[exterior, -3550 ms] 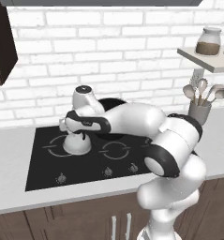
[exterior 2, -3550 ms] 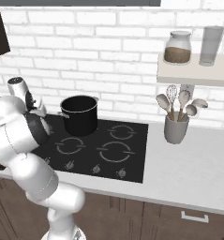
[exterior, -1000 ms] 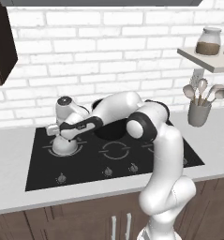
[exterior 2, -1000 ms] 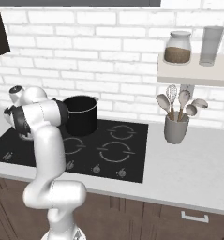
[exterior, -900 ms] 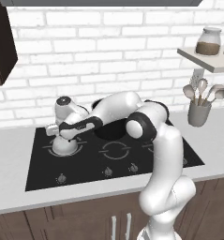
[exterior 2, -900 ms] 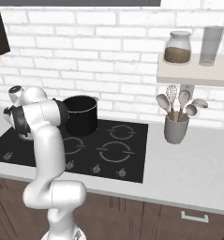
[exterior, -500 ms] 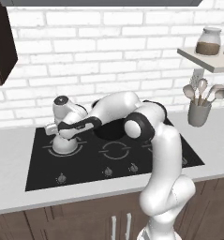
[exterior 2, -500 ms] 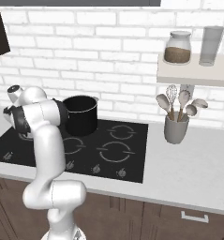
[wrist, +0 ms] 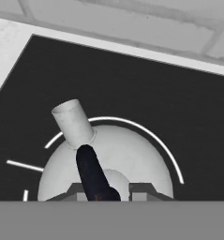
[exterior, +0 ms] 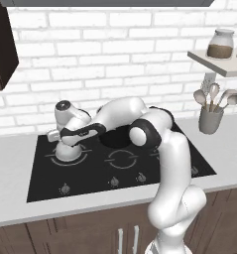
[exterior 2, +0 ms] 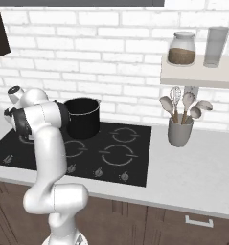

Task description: Pick the kettle from the counter and place it on a stove burner. Then turn the burner on.

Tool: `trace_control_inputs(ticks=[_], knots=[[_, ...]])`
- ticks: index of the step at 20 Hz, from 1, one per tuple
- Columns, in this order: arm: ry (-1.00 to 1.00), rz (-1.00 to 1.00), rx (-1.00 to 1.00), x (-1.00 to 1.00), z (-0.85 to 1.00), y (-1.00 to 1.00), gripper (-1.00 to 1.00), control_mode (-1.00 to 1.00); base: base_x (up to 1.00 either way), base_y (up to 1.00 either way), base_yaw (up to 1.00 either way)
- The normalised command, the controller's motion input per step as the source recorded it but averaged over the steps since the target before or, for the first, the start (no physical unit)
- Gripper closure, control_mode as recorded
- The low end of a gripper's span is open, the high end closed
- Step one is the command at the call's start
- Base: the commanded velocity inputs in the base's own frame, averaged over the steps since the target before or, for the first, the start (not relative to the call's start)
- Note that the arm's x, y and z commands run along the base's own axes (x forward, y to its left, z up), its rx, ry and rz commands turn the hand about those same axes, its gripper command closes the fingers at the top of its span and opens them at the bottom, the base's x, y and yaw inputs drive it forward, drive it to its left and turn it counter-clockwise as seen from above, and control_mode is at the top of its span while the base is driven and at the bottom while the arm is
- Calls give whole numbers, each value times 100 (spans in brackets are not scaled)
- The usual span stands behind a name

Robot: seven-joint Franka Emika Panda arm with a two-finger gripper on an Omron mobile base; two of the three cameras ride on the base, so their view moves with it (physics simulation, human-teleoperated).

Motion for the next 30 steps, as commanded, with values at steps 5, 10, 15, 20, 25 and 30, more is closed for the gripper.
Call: trace_control_inputs(ticks=[5, 10, 15, 20, 25, 30], knots=[[0, 0, 0, 0, 0, 0, -100, -100, 0, 0, 0], [0, 0, 0, 0, 0, 0, -100, -100, 0, 0, 0], [0, 0, -2, -12, 9, 0, -100, -100, 0, 0, 0], [-3, 0, 0, -73, 34, 0, -100, -100, 0, 0, 0], [0, 0, 0, -91, 37, -3, -100, -100, 0, 0, 0], [0, -4, 0, -82, 25, -20, -100, -100, 0, 0, 0]])
